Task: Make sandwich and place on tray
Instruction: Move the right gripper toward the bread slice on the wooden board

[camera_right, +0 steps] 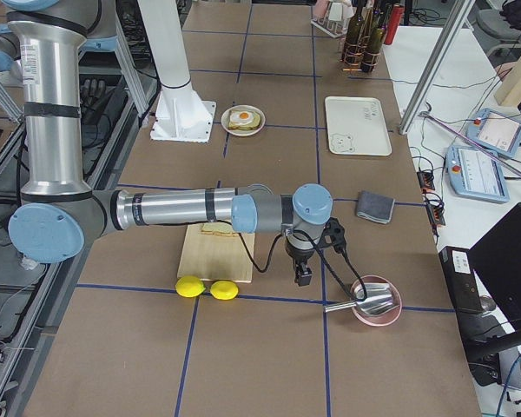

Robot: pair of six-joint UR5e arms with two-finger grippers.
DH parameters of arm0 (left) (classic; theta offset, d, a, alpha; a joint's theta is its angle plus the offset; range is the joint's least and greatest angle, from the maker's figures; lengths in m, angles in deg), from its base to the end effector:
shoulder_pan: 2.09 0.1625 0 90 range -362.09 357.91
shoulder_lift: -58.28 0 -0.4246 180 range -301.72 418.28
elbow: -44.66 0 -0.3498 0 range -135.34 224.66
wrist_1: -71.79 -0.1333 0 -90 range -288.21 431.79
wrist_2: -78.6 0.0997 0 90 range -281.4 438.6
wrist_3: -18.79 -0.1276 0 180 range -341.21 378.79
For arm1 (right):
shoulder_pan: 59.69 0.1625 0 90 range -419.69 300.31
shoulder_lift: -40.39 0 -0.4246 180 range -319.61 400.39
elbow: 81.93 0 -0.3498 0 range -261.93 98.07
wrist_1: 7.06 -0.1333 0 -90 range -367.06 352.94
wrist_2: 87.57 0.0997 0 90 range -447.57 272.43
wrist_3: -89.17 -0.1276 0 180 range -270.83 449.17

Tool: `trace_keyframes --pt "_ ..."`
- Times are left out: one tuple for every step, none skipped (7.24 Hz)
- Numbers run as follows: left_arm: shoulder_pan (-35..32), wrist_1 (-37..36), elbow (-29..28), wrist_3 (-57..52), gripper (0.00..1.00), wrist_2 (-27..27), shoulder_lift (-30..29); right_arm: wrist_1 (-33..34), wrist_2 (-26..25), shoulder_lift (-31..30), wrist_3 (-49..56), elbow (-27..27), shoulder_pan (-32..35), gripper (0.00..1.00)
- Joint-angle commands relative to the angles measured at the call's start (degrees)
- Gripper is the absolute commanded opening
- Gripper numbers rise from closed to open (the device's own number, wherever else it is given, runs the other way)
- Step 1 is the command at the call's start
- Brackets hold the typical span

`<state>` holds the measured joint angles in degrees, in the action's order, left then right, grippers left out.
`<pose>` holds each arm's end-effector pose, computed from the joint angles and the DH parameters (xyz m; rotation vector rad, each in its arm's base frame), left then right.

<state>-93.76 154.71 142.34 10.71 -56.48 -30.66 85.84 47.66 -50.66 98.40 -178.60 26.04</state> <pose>-0.0557 -0.4371 0.6376 0.0593 0.7850 0.1029 0.0095 -0.4461 0.6378 0.0793 -0.7886 -0.2419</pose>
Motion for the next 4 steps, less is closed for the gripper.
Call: trace_keyframes --pt "-0.18 -0.04 2.23 0.0 1.0 -0.09 0.43 0.0 1.08 -0.01 0.0 -0.01 -0.04 1.0" --pt "-0.18 -0.04 3.03 0.0 1.0 -0.09 0.52 0.0 1.27 -0.01 0.08 0.16 -0.05 1.0" --pt "-0.18 -0.21 3.74 0.08 1.0 -0.18 0.43 -0.78 1.53 -0.01 0.09 0.25 -0.05 1.0" --pt "-0.27 -0.04 3.66 0.17 1.0 -0.09 0.61 -2.62 1.71 -0.7 0.0 0.42 -0.05 1.0"
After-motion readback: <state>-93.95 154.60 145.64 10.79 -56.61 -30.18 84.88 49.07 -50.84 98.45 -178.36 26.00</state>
